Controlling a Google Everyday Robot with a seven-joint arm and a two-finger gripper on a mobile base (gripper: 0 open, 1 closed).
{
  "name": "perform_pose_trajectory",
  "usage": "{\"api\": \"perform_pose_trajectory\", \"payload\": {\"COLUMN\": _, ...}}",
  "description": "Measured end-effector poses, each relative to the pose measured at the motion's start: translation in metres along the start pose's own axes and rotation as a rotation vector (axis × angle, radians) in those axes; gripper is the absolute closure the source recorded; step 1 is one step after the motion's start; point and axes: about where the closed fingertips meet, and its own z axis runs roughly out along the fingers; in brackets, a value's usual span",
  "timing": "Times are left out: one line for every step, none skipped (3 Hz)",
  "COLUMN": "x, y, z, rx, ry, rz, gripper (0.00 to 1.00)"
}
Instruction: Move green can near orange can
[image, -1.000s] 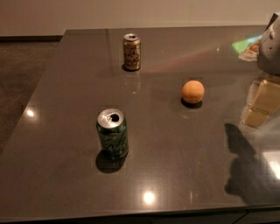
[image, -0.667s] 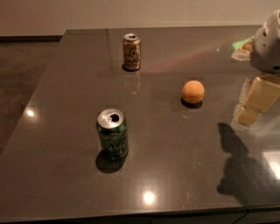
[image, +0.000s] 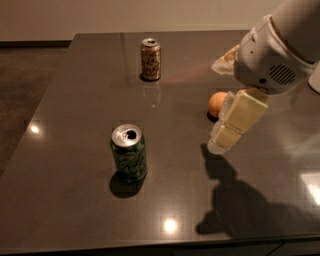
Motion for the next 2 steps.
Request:
{"api": "perform_pose_trajectory", "payload": {"x": -0.036, "y": 0.019, "z": 0.033, "rx": -0.056, "ry": -0.093, "rz": -0.012, "gripper": 0.0}}
{"api": "perform_pose_trajectory", "payload": {"x": -0.061, "y": 0.032, "z": 0.063, "rx": -0.079, "ry": -0.159, "rz": -0.028, "gripper": 0.0}}
